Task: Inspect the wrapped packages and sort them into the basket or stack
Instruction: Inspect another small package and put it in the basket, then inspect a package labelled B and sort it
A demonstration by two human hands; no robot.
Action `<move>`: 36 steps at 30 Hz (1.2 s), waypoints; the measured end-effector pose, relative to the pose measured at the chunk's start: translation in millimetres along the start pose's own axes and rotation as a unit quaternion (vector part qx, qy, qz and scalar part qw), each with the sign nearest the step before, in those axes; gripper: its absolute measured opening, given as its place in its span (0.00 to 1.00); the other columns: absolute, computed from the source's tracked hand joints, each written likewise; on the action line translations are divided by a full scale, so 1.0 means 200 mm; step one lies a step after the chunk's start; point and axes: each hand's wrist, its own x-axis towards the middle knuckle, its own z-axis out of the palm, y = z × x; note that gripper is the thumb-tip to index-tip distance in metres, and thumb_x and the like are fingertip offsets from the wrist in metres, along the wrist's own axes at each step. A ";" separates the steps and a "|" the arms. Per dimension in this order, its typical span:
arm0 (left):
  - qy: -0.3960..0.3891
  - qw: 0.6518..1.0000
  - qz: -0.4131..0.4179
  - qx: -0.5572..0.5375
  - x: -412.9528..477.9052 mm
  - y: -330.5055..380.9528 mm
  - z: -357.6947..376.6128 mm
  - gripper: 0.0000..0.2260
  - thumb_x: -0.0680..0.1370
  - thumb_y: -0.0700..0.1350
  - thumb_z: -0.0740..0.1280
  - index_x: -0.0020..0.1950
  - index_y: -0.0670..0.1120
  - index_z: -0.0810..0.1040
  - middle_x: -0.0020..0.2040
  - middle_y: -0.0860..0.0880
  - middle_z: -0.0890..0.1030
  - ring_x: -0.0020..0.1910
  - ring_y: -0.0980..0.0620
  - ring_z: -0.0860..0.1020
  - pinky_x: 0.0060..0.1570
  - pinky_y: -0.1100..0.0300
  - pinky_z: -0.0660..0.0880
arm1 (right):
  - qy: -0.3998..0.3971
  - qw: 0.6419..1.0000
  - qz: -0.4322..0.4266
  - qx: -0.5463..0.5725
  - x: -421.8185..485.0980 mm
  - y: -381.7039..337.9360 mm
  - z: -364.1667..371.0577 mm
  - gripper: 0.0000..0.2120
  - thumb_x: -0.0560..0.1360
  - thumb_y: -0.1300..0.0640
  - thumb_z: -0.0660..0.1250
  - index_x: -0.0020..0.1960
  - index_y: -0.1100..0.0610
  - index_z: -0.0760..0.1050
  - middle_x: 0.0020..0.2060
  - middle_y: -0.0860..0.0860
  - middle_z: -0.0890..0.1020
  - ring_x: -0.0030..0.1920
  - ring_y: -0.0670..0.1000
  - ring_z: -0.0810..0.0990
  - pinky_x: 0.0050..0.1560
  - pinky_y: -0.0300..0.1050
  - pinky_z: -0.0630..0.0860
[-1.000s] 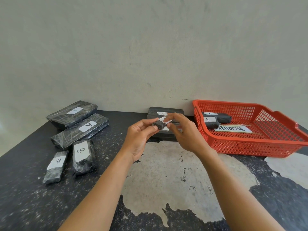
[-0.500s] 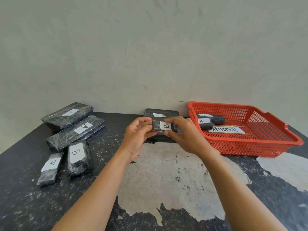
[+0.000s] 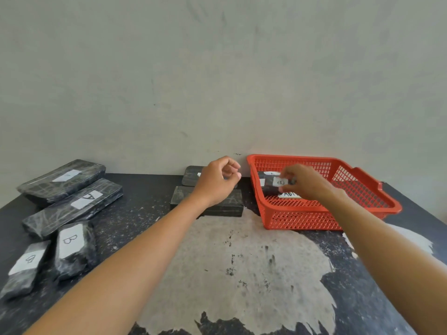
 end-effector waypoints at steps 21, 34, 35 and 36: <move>-0.017 0.998 0.018 0.058 -0.10 -0.08 0.03 0.04 0.78 0.45 0.69 0.51 0.51 0.78 0.51 0.54 0.81 0.55 0.57 0.78 0.55 0.62 0.74 | 0.131 0.991 -0.034 0.011 0.00 -0.14 0.08 0.10 0.79 0.51 0.65 0.57 0.54 0.76 0.57 0.52 0.79 0.56 0.55 0.78 0.57 0.57 0.75; 0.096 0.985 0.007 0.143 -0.62 -0.13 -0.34 0.06 0.77 0.43 0.70 0.54 0.46 0.79 0.52 0.52 0.82 0.53 0.55 0.78 0.53 0.66 0.73 | 0.134 0.972 -0.158 0.109 -0.42 -0.86 0.32 0.09 0.77 0.53 0.65 0.57 0.50 0.77 0.58 0.47 0.77 0.62 0.51 0.72 0.58 0.44 0.58; 0.113 0.979 -0.007 0.171 -0.66 -0.17 -0.39 0.07 0.77 0.44 0.70 0.55 0.47 0.79 0.53 0.52 0.82 0.54 0.53 0.78 0.55 0.59 0.74 | 0.124 0.972 -0.166 0.112 -0.43 -0.92 0.35 0.09 0.78 0.53 0.65 0.57 0.50 0.77 0.59 0.47 0.77 0.62 0.51 0.72 0.58 0.44 0.57; 0.129 0.971 -0.023 0.201 -0.70 -0.20 -0.44 0.08 0.78 0.46 0.70 0.56 0.47 0.79 0.54 0.51 0.82 0.56 0.51 0.78 0.57 0.54 0.74 | 0.115 0.972 -0.172 0.115 -0.45 -0.97 0.38 0.09 0.78 0.52 0.65 0.57 0.50 0.77 0.59 0.47 0.77 0.62 0.51 0.71 0.58 0.44 0.57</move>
